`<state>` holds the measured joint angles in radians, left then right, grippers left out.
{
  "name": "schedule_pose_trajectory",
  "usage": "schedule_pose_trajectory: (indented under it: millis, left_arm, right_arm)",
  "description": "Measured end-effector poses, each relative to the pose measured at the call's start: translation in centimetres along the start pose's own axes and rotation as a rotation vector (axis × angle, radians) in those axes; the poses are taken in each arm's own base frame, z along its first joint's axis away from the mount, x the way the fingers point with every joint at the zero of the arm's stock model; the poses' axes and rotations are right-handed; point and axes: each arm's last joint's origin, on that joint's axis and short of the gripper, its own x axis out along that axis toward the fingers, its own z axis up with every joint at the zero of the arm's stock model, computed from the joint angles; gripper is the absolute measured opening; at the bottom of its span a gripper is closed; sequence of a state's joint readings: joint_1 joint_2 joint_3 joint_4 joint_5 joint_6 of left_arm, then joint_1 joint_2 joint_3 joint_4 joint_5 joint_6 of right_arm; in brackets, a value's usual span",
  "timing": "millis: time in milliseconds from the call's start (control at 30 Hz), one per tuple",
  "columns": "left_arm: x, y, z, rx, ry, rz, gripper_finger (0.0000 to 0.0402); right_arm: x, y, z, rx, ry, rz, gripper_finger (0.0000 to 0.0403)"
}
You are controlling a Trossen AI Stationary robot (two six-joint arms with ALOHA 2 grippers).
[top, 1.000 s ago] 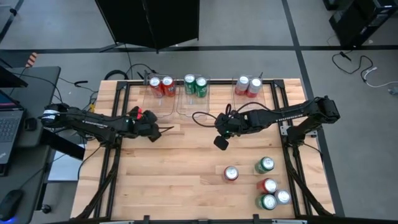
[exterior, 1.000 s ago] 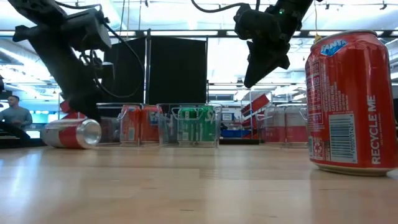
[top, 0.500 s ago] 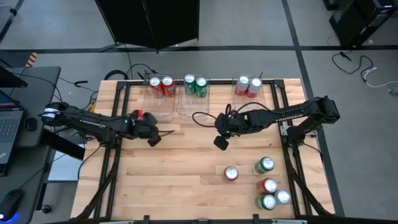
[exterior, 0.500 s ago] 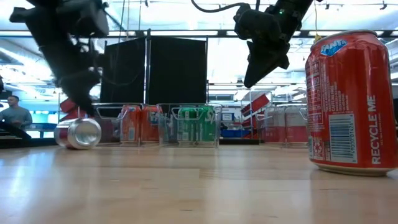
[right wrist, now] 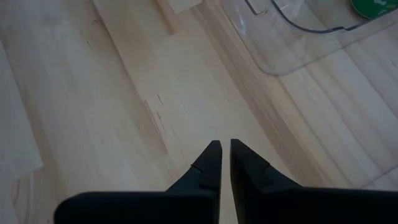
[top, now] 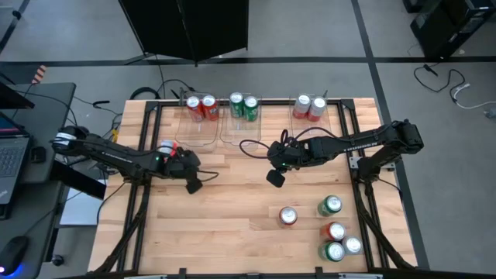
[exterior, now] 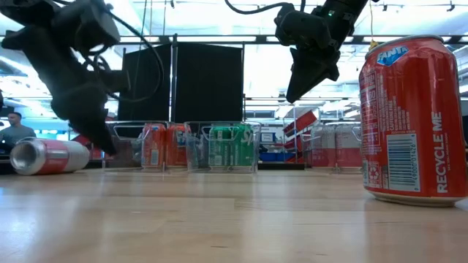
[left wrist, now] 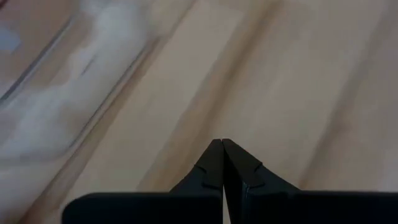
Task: Sort soda cans
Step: Put the top pink white soda can into the right transparent bin
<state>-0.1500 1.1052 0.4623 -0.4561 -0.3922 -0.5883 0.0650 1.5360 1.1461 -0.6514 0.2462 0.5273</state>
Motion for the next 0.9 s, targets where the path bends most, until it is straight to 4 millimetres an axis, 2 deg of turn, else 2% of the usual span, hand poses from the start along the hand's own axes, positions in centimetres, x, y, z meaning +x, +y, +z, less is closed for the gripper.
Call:
schedule_pose_trajectory:
  millis: [167,367,533,633,800,900]
  left_arm:
    - [-1.2,-1.0,1.2,0.046,-0.039,-0.03,0.0]
    - [-3.1,-0.6,2.5,-0.037,-0.004,0.092,0.0001]
    - [-4.0,-0.1,2.5,0.005,0.074,0.151,0.0011]
    - [-4.6,0.8,2.3,-0.037,0.13,0.249,0.0019]
    - [-5.4,3.1,1.7,-0.134,0.162,0.515,0.002]
    - [-5.3,4.0,1.5,-0.187,0.188,0.585,0.002]
  right_arm:
    - [0.0,0.0,0.0,0.0,0.0,0.0,0.002]
    - [0.0,0.2,-0.1,-0.005,0.001,0.004,0.0021]
    - [-0.1,0.5,-0.3,-0.016,0.002,0.012,0.0026]
    - [-0.2,0.7,-0.3,-0.019,-0.004,0.019,0.0029]
    - [-0.2,1.0,-0.2,-0.019,-0.022,0.037,0.0028]
    - [-0.2,1.0,-0.2,-0.023,-0.022,0.036,0.0028]
